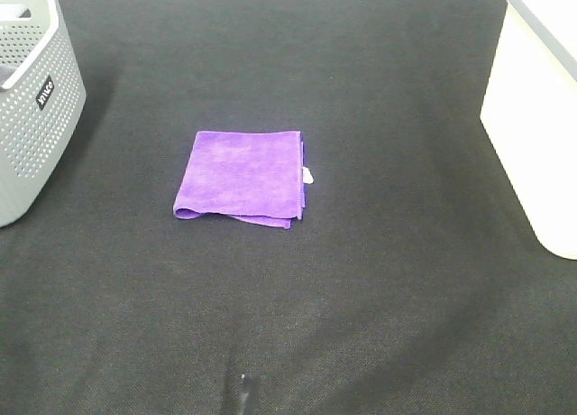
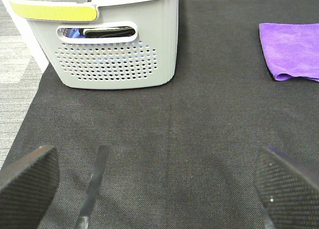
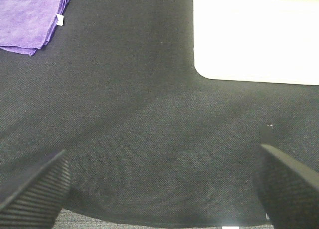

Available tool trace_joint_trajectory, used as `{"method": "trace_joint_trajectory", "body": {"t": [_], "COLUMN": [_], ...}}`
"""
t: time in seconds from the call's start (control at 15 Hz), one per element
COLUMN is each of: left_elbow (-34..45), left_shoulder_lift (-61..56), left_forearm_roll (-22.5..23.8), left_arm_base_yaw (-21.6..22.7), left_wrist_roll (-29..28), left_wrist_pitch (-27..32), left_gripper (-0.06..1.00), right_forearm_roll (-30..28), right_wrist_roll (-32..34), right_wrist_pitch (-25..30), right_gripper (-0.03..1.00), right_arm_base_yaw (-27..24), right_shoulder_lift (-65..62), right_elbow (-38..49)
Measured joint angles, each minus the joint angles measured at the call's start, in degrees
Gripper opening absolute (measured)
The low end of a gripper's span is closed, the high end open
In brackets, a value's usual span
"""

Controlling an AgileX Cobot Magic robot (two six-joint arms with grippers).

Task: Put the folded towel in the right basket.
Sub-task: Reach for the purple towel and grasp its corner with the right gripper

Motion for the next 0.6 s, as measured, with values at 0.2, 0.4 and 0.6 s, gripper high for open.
{"method": "trace_joint_trajectory", "body": {"t": [0.2,0.4,0.6], "left_elbow": [0.0,0.0,0.0], "left_shoulder_lift": [0.0,0.0,0.0], "left_forearm_roll": [0.0,0.0,0.0], "left_arm_base_yaw": [0.0,0.0,0.0], "left_wrist_roll": [0.0,0.0,0.0], "left_wrist_pitch": [0.0,0.0,0.0], "left_gripper": [0.99,0.99,0.99], "right_forearm_roll": [0.0,0.0,0.0], "right_wrist_roll": [0.0,0.0,0.0], "right_wrist_pitch": [0.0,0.0,0.0], "right_gripper": [0.94,0.94,0.94], "right_arm_base_yaw": [0.0,0.0,0.0], "right_shoulder_lift": [0.0,0.0,0.0], "right_elbow": [0.0,0.0,0.0]}}
